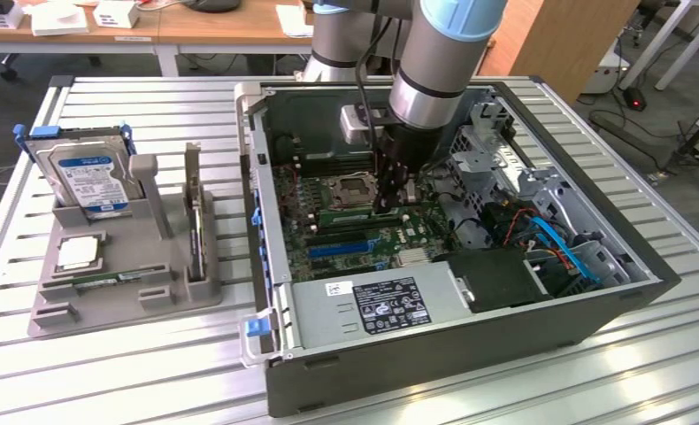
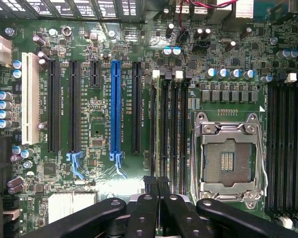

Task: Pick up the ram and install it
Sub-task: 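Insert the ram into the slot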

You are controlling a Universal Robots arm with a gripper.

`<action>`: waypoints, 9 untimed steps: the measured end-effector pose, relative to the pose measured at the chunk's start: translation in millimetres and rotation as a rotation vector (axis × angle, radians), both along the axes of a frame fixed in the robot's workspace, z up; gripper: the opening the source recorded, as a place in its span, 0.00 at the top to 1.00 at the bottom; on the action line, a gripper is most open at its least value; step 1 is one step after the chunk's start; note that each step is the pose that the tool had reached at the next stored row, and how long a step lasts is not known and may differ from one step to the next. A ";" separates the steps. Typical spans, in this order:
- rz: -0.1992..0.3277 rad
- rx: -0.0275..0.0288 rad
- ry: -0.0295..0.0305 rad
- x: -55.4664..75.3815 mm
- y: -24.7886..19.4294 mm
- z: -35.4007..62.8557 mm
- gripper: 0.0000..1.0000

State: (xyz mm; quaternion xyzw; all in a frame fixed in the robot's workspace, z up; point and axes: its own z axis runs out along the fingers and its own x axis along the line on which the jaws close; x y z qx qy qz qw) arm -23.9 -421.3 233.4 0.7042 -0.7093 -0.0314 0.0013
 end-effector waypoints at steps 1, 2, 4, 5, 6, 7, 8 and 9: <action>0.000 0.0000 0.0000 0.0 0.0 0.0 0.89; 0.000 0.0000 0.0000 0.1 -0.1 0.0 0.89; 0.000 0.0002 -0.0001 0.0 -0.1 -0.8 0.89; 0.000 -0.0002 0.0001 0.0 -0.2 -0.9 0.89; 0.000 -0.0002 0.0001 0.0 -0.2 -0.9 0.89; 0.000 -0.0001 0.0001 0.0 -0.1 -0.9 0.89; 0.000 -0.0001 0.0001 0.0 -0.1 -1.0 0.89; 0.000 0.0000 0.0000 0.1 -0.1 -1.0 0.89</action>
